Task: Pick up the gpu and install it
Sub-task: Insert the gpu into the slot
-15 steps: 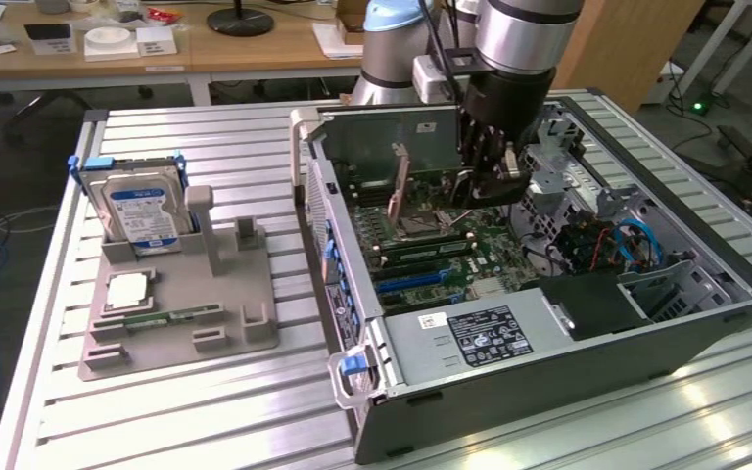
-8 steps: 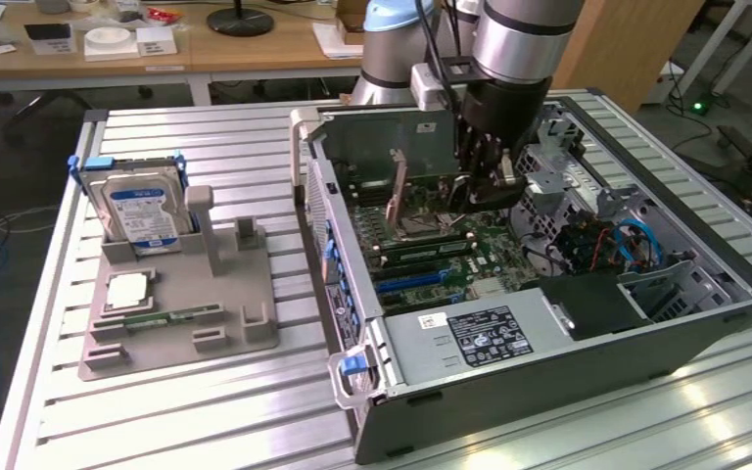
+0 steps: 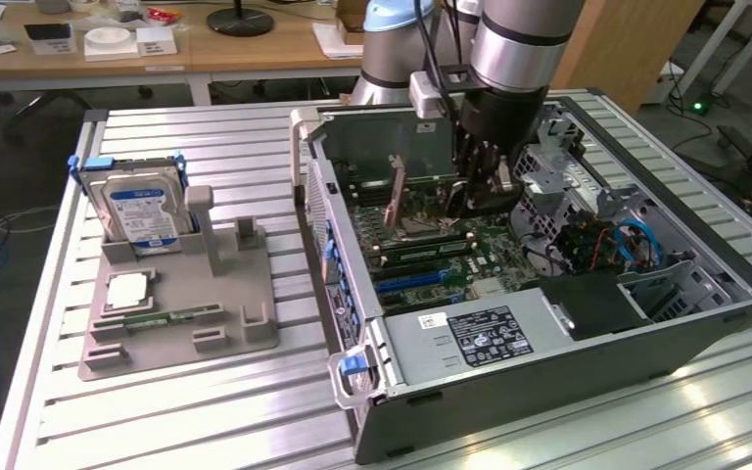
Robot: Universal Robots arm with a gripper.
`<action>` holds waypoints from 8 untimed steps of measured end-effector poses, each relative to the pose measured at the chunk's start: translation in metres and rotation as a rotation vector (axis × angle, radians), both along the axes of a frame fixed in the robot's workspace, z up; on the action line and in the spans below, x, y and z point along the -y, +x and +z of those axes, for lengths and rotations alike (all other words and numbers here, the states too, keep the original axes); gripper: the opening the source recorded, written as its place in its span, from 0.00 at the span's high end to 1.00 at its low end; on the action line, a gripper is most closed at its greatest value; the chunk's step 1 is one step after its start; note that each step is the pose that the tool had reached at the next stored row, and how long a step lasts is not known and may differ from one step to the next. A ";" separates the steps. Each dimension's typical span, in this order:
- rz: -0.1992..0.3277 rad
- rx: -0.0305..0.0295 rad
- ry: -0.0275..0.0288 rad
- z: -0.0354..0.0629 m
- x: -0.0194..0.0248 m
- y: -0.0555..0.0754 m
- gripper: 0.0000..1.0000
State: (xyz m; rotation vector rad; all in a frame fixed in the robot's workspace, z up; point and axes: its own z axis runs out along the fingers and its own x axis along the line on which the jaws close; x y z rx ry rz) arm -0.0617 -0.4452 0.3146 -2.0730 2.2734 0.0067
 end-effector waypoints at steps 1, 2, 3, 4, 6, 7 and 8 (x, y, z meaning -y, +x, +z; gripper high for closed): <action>0.000 0.0000 0.0003 -0.0002 0.0000 0.000 0.71; 0.000 0.0000 0.0007 -0.0003 0.0000 0.000 0.71; 0.000 0.0001 0.0013 -0.0003 0.0000 0.000 0.71; 0.000 0.0002 0.0024 -0.0005 0.0007 0.000 0.71; 0.000 0.0000 0.0033 -0.0011 0.0012 0.000 0.71; 0.000 -0.0009 0.0042 -0.0018 0.0015 0.000 0.71; 0.000 -0.0031 0.0060 -0.0021 0.0019 0.000 0.71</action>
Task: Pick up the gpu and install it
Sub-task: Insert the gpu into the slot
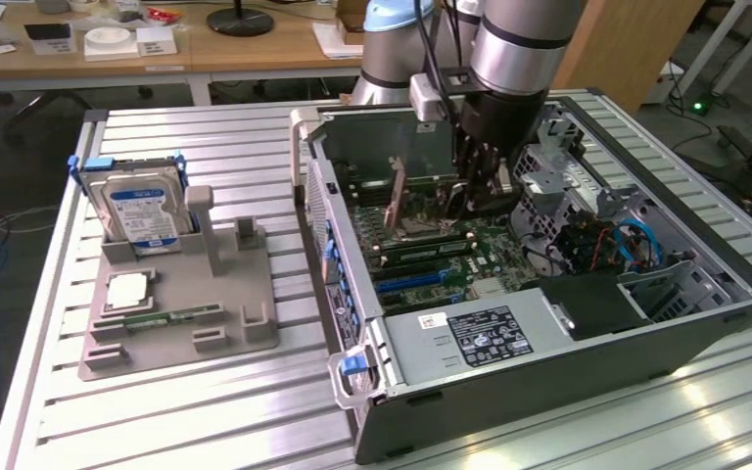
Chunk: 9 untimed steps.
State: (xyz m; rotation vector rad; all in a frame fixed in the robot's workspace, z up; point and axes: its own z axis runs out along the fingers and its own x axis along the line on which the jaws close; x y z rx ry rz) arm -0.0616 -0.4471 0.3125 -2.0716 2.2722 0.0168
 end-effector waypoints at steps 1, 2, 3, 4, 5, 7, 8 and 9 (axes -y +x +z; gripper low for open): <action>-0.001 -0.0017 0.0006 -0.0007 0.0000 0.000 0.71; -0.001 -0.0023 0.0004 -0.0009 0.0000 0.000 0.71; -0.002 -0.0026 0.0002 -0.0010 0.0001 0.000 0.71; -0.002 -0.0028 0.0002 -0.0012 0.0001 0.000 0.71; -0.002 -0.0031 0.0005 -0.0014 0.0001 0.000 0.71; -0.002 -0.0029 0.0009 -0.0021 0.0001 0.000 0.71; -0.002 -0.0045 0.0009 -0.0032 0.0001 -0.001 0.71; -0.002 -0.0057 0.0006 -0.0046 0.0001 -0.001 0.71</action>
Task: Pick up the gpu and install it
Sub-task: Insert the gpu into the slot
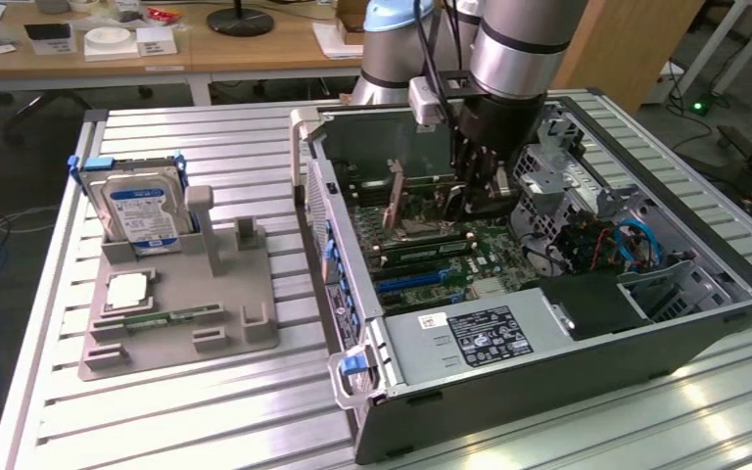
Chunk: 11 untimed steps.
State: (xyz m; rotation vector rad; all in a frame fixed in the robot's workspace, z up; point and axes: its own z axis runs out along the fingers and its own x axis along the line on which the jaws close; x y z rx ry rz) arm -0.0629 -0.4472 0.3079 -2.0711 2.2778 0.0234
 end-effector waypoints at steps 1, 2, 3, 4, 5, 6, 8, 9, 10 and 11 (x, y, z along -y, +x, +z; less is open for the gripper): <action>0.000 -0.0002 0.0000 -0.0012 0.0000 -0.001 0.71; 0.000 -0.0006 0.0000 -0.0022 0.0000 -0.002 0.71; 0.000 -0.0008 0.0000 -0.0028 0.0000 -0.003 0.71; 0.000 -0.0010 0.0000 -0.0034 0.0000 -0.004 0.71; 0.000 -0.0014 -0.0001 -0.0040 0.0000 -0.005 0.71; 0.000 -0.0018 -0.0005 -0.0047 0.0000 -0.005 0.71; 0.001 -0.0048 -0.0012 -0.0066 0.0000 -0.005 0.71; 0.003 -0.0059 -0.0015 -0.0070 0.0006 -0.005 0.71; 0.005 -0.0067 -0.0015 -0.0075 0.0013 -0.005 0.71; 0.009 -0.0073 -0.0013 -0.0080 0.0018 -0.005 0.71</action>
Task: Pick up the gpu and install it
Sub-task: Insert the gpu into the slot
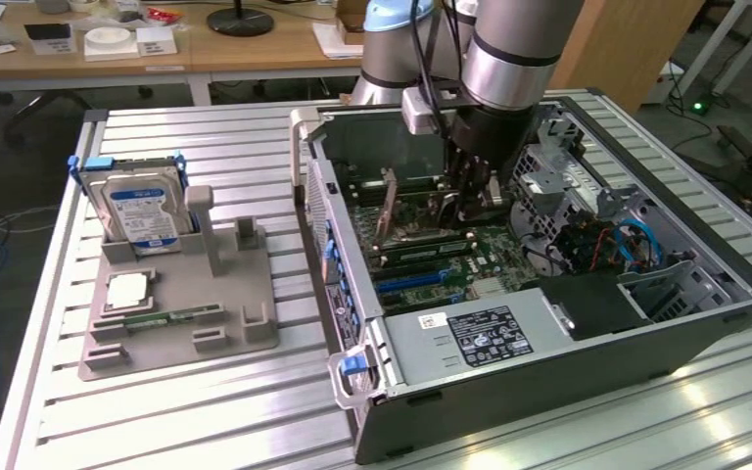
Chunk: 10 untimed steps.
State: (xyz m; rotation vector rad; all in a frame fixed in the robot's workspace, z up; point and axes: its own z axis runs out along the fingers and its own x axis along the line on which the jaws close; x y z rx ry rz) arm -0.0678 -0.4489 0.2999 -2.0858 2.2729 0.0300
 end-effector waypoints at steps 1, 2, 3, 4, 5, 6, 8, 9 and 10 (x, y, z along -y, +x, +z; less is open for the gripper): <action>0.006 -0.0008 0.0002 -0.0006 0.0002 0.000 0.71; 0.015 -0.0018 0.0001 -0.0015 0.0004 0.000 0.71; 0.026 -0.0026 -0.0001 -0.0023 0.0004 0.000 0.71; 0.039 -0.0030 0.0000 -0.0033 0.0004 0.000 0.71; 0.050 -0.0034 0.0000 -0.0040 0.0004 0.000 0.71; 0.056 -0.0038 -0.0002 -0.0044 0.0007 0.000 0.71; 0.058 -0.0043 -0.0015 -0.0051 0.0011 0.000 0.71; 0.058 -0.0046 -0.0035 -0.0055 0.0011 0.000 0.71; 0.058 -0.0047 -0.0040 -0.0061 0.0011 -0.001 0.71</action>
